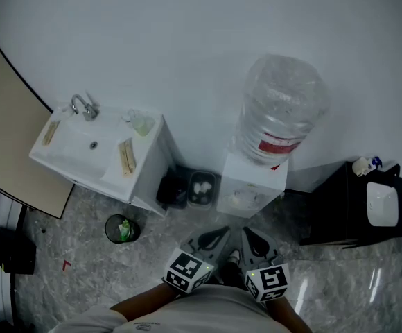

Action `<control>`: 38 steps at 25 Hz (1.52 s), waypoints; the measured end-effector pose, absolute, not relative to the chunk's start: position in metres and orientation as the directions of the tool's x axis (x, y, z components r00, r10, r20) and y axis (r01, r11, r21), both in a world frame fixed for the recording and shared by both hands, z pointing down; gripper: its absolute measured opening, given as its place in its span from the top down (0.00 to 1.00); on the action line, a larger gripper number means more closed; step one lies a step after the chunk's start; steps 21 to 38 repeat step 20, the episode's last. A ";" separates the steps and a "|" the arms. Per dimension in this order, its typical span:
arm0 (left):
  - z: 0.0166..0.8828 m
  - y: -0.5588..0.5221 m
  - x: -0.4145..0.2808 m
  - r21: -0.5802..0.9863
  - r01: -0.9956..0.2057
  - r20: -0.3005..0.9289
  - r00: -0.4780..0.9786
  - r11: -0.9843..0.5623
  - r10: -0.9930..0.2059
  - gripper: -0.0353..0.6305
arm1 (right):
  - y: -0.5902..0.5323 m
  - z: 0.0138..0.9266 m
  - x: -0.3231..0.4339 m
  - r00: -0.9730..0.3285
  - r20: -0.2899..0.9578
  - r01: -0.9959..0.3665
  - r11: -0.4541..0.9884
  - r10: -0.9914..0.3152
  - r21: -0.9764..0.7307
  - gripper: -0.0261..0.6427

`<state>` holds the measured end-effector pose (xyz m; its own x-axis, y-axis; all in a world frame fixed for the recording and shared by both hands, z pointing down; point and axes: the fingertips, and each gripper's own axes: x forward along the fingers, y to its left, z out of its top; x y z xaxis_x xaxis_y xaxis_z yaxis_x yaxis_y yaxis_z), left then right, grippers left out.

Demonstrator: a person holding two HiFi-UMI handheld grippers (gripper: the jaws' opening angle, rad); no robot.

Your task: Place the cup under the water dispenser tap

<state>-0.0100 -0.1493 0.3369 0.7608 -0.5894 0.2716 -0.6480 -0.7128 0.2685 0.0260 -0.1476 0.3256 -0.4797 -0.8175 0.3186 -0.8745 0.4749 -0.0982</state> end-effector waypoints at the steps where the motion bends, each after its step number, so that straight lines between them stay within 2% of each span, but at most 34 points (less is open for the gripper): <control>1: 0.336 -0.150 -0.010 0.266 -0.650 0.270 0.759 -0.712 -0.592 0.94 | -0.148 0.326 0.026 -0.480 0.319 -0.874 0.477 -0.817 -0.095 0.94; 38: 0.343 -0.150 -0.003 0.261 -0.661 0.265 0.749 -0.703 -0.607 0.94 | -0.149 0.331 0.034 -0.483 0.330 -0.870 0.488 -0.811 -0.073 0.94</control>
